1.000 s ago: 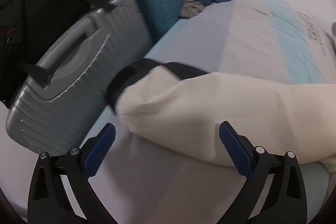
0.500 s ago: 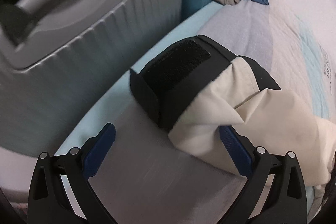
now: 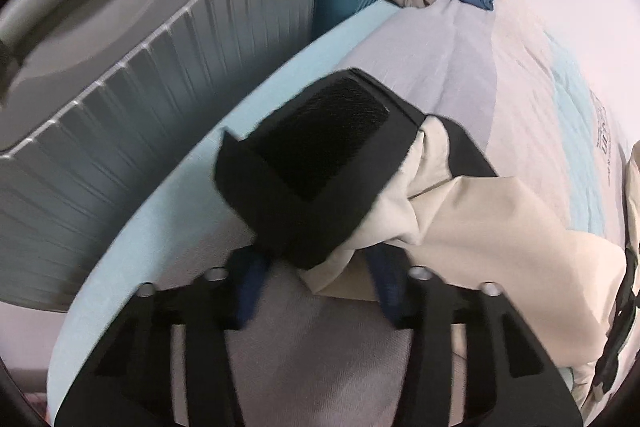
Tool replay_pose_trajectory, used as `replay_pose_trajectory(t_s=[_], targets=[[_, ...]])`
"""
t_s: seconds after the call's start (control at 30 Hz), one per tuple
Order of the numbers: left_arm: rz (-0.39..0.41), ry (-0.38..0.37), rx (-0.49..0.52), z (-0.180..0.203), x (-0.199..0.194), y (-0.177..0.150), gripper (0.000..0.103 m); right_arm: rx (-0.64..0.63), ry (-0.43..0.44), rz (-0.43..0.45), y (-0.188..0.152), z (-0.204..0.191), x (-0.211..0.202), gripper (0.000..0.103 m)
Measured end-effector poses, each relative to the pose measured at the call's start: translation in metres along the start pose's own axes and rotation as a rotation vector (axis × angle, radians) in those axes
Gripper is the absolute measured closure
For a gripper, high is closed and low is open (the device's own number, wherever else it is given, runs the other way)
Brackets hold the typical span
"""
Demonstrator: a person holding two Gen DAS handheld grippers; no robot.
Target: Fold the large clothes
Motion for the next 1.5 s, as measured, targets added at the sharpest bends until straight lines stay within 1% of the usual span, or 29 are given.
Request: replay_pose_trajectory(t_s=[0.03,0.1,0.13,0.23,0.3,0.4,0.43,0.5,0.6,0.73,0.77,0.8,0.9,0.93,0.97,1.03,1.1,1.2,1.27,1.4,1.5], targets=[[0.013,0.001,0.009,0.002,-0.004,0.001,0.077,0.005,-0.002,0.001,-0.002,0.003,-0.002,0.024],[0.043,0.013,0.045,0.011,-0.015,0.0,0.086,0.005,-0.003,0.001,-0.005,0.006,-0.005,0.024],[0.063,0.035,0.07,0.017,-0.022,-0.001,0.089,0.004,-0.002,0.0,-0.007,0.008,-0.007,0.024],[0.091,0.048,0.091,0.03,-0.036,-0.002,0.096,0.002,-0.005,-0.005,-0.012,0.013,-0.01,0.024],[0.111,0.049,0.088,0.038,-0.048,-0.001,0.097,0.003,-0.004,0.0,-0.013,0.019,-0.016,0.024],[0.189,0.077,0.163,0.066,-0.078,-0.003,0.099,-0.001,-0.022,0.02,-0.014,0.028,-0.027,0.024],[0.219,0.091,0.213,0.084,-0.092,-0.005,0.099,0.002,-0.027,0.024,-0.015,0.033,-0.031,0.024],[0.263,0.113,0.274,0.111,-0.111,-0.012,0.099,0.016,-0.036,0.033,-0.015,0.044,-0.038,0.024],[0.313,0.074,0.326,0.161,-0.145,-0.028,0.1,0.052,-0.064,0.038,-0.019,0.071,-0.052,0.024],[0.37,-0.02,0.405,0.253,-0.188,-0.056,0.1,0.094,-0.1,0.046,-0.025,0.111,-0.074,0.024],[0.377,-0.041,0.413,0.271,-0.195,-0.066,0.1,0.108,-0.107,0.051,-0.027,0.125,-0.083,0.024],[0.38,-0.068,0.43,0.297,-0.203,-0.08,0.1,0.116,-0.113,0.056,-0.029,0.134,-0.089,0.024],[0.381,-0.12,0.454,0.354,-0.214,-0.112,0.101,0.144,-0.137,0.069,-0.036,0.171,-0.109,0.024],[0.393,-0.133,0.469,0.381,-0.22,-0.128,0.101,0.155,-0.146,0.072,-0.04,0.185,-0.117,0.024],[0.393,-0.144,0.476,0.398,-0.222,-0.141,0.101,0.17,-0.152,0.076,-0.044,0.2,-0.125,0.024],[0.386,-0.18,0.493,0.436,-0.225,-0.166,0.101,0.189,-0.153,0.078,-0.051,0.223,-0.137,0.024],[0.376,-0.225,0.517,0.485,-0.231,-0.198,0.101,0.202,-0.163,0.082,-0.058,0.245,-0.149,0.024],[0.367,-0.262,0.55,0.545,-0.235,-0.24,0.101,0.216,-0.167,0.088,-0.069,0.275,-0.162,0.024],[0.351,-0.272,0.567,0.576,-0.233,-0.265,0.101,0.226,-0.169,0.089,-0.077,0.298,-0.169,0.024],[0.282,-0.284,0.608,0.631,-0.215,-0.323,0.101,0.24,-0.182,0.082,-0.089,0.336,-0.175,0.024],[0.265,-0.269,0.687,0.668,-0.209,-0.367,0.101,0.264,-0.19,0.076,-0.098,0.367,-0.177,0.024]])
Point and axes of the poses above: each gripper's, at about its wrist camera, not at the fingertips, and x roughly the way its jaws point, z to its right, y to its top, the point moved 7 cm from there along x, roughly the way its jaws point, and after that the axes turned 4 degrees about y, right-handed, at the moved point
